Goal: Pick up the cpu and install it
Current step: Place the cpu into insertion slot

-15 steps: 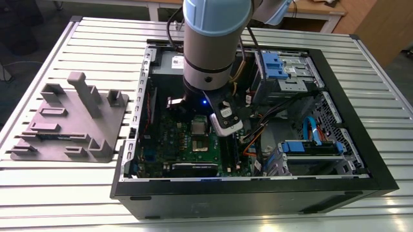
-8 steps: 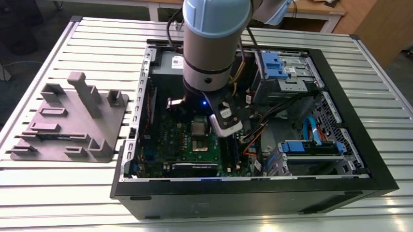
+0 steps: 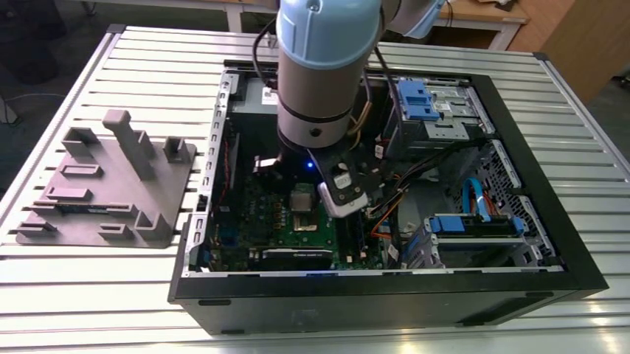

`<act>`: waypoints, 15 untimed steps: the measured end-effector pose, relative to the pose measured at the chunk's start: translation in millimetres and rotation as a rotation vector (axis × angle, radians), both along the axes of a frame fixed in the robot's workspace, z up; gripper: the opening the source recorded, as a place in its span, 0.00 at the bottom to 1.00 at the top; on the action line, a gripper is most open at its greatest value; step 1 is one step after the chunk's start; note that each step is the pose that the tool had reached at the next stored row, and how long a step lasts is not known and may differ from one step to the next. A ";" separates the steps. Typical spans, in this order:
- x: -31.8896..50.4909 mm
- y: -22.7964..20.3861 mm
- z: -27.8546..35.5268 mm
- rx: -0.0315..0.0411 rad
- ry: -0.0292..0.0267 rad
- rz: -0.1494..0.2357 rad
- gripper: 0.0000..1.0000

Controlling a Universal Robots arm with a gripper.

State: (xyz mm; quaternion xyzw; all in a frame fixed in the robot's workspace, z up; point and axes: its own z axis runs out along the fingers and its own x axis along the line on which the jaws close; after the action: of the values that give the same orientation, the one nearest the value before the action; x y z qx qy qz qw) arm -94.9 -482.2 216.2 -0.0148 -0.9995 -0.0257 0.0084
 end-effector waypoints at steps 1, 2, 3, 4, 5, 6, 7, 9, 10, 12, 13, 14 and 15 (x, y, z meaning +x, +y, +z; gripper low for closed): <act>0.0 -1.9 -0.4 -0.0002 0.0001 0.000 0.47; -0.1 -3.3 -1.0 -0.0003 0.0001 0.000 0.47; -0.1 -4.4 -1.9 -0.0002 0.0001 0.000 0.47; -0.1 -5.3 -2.9 -0.0001 0.0001 -0.001 0.47; -0.1 -6.3 -3.9 -0.0001 0.0002 -0.001 0.47; -0.1 -7.7 -4.8 -0.0001 0.0004 -0.001 0.47; -0.1 -9.4 -5.3 0.0000 0.0005 -0.001 0.47; -0.1 -12.9 -6.1 -0.0001 0.0009 -0.002 0.47; -0.1 -14.2 -6.6 -0.0002 0.0014 -0.002 0.47; 0.3 -15.5 -8.1 0.0000 0.0050 -0.003 0.47; 1.1 -15.9 -8.9 0.0002 0.0086 -0.003 0.47; 1.9 -16.1 -9.4 0.0001 0.0113 -0.003 0.47; 2.8 -16.4 -9.8 -0.0002 0.0127 -0.003 0.47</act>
State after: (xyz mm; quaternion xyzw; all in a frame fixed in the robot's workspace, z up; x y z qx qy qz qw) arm -92.1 -498.6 206.4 -0.0164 -0.9994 -0.0255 0.0147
